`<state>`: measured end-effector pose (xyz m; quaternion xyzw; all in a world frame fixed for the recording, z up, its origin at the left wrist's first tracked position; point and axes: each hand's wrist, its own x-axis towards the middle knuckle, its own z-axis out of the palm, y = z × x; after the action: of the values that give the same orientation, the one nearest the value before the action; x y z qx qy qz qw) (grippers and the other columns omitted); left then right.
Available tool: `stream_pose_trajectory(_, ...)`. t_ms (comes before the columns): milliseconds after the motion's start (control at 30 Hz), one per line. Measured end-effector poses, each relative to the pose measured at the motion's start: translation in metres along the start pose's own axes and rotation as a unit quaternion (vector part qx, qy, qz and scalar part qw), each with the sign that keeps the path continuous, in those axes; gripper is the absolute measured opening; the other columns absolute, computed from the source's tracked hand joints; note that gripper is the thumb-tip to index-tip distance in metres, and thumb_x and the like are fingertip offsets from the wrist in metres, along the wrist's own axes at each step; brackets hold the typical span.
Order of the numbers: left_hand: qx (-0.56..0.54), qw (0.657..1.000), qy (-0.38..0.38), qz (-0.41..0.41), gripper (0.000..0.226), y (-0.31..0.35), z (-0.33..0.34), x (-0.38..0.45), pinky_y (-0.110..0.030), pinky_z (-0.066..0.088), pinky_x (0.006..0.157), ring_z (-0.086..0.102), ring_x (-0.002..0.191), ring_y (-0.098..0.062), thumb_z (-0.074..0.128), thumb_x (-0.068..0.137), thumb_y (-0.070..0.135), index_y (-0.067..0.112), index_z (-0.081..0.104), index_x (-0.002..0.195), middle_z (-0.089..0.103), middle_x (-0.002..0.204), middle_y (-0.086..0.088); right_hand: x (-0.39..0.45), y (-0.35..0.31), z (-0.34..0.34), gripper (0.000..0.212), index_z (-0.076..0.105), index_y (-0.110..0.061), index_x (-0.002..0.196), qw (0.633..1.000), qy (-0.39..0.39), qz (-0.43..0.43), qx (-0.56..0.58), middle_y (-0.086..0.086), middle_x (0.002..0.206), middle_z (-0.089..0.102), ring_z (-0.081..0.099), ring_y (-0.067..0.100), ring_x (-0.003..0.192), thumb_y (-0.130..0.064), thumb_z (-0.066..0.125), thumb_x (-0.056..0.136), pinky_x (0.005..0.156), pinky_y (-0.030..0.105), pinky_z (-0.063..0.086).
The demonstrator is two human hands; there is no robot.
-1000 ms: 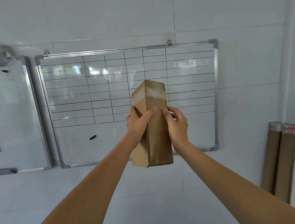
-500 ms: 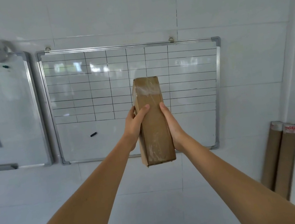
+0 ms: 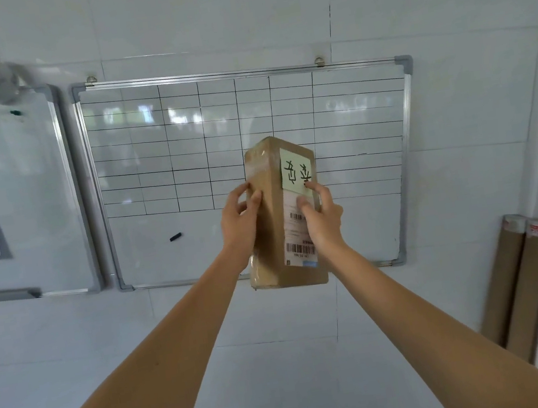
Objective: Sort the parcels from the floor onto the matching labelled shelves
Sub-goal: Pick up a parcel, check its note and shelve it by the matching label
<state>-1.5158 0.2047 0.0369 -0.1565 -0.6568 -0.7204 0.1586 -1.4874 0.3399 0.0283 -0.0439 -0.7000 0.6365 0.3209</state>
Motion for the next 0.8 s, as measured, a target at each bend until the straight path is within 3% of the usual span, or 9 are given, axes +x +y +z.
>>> stream_pose_trajectory(67,-0.02,0.999,-0.031,-0.029,0.074,0.002,0.007,-0.004,-0.044,0.053,0.1,0.064,0.116,-0.025,0.067,0.084,0.056,0.028,0.042,0.148,0.063,0.133,-0.006,-0.003,0.0,0.004,0.039,0.054,-0.029,0.137,0.999,0.017,-0.038,-0.005,0.007,0.125,0.035,0.041,0.025,0.122,-0.032,0.062,0.1,0.1,0.026,0.042)
stream_pose_trajectory(133,-0.038,0.997,-0.047,-0.047,0.086,0.001,0.01,-0.005,-0.044,0.058,0.092,0.069,0.107,-0.026,0.073,0.076,0.055,0.026,0.035,0.148,0.065,0.13,-0.009,-0.006,-0.001,0.003,0.04,0.054,-0.03,0.134,0.997,0.022,-0.069,-0.007,0.005,0.122,0.035,0.043,0.021,0.116,-0.033,0.067,0.097,0.085,0.015,0.041)
stream_pose_trajectory(233,-0.071,0.995,-0.04,-0.06,0.066,0.0,0.005,-0.003,-0.033,0.062,0.068,0.074,0.088,-0.024,0.073,0.085,0.037,0.024,0.038,0.14,0.07,0.114,-0.015,-0.003,-0.001,-0.008,0.052,0.042,-0.032,0.133,0.997,0.012,-0.075,0.02,0.007,0.12,0.053,0.064,0.027,0.11,-0.038,0.074,0.092,0.089,0.034,0.059)
stream_pose_trajectory(300,-0.098,0.992,-0.042,-0.065,0.059,-0.002,0.003,-0.004,-0.037,0.062,0.073,0.074,0.09,-0.028,0.07,0.089,0.033,0.022,0.04,0.139,0.071,0.112,-0.017,0.002,-0.002,-0.016,0.061,0.037,-0.024,0.14,0.998,-0.022,-0.006,0.065,0.006,0.107,0.066,0.073,0.027,0.099,-0.046,0.07,0.093,0.081,0.037,0.062)
stream_pose_trajectory(367,-0.115,0.989,-0.049,-0.072,0.057,-0.004,0.005,-0.006,-0.042,0.062,0.079,0.074,0.093,-0.029,0.068,0.09,0.032,0.022,0.041,0.139,0.072,0.112,-0.015,0.005,-0.004,-0.022,0.063,0.045,-0.013,0.141,0.991,-0.063,0.067,0.097,0.007,0.105,0.073,0.075,0.023,0.092,-0.052,0.064,0.095,0.075,0.034,0.062)
stream_pose_trajectory(467,-0.116,0.989,-0.058,-0.073,0.055,-0.008,0.008,-0.007,-0.042,0.062,0.078,0.075,0.088,-0.026,0.068,0.09,0.032,0.023,0.042,0.138,0.074,0.107,-0.012,0.007,0.002,-0.022,0.063,0.057,-0.01,0.139,0.98,-0.099,0.116,0.129,0.018,0.122,0.074,0.072,0.037,0.112,-0.055,0.06,0.096,0.101,0.052,0.057)
stream_pose_trajectory(533,-0.108,0.99,-0.063,-0.072,0.054,-0.009,0.006,-0.007,-0.04,0.063,0.078,0.075,0.086,-0.024,0.069,0.09,0.032,0.021,0.045,0.138,0.075,0.104,-0.01,0.005,0.005,-0.023,0.058,0.062,-0.012,0.135,0.975,-0.114,0.129,0.141,0.019,0.123,0.075,0.07,0.041,0.117,-0.055,0.058,0.096,0.106,0.057,0.054)
stream_pose_trajectory(667,-0.079,0.985,-0.112,-0.101,0.052,-0.009,-0.005,-0.004,-0.041,0.062,0.078,0.075,0.092,-0.028,0.068,0.09,0.033,0.015,0.051,0.137,0.075,0.109,-0.012,0.01,0.005,-0.032,0.053,0.07,-0.019,0.127,0.972,-0.138,0.136,0.134,0.013,0.12,0.077,0.071,0.036,0.116,-0.058,0.059,0.094,0.103,0.05,0.056)
stream_pose_trajectory(800,-0.022,0.971,-0.206,-0.122,0.043,-0.005,-0.018,-0.004,-0.027,0.058,0.056,0.075,0.071,-0.02,0.064,0.092,0.037,0.013,0.06,0.128,0.078,0.09,-0.005,0.023,-0.004,-0.047,0.044,0.074,-0.019,0.106,0.97,-0.138,0.157,0.126,0.005,0.093,0.077,0.073,0.021,0.08,-0.058,0.069,0.087,0.067,0.031,0.06)
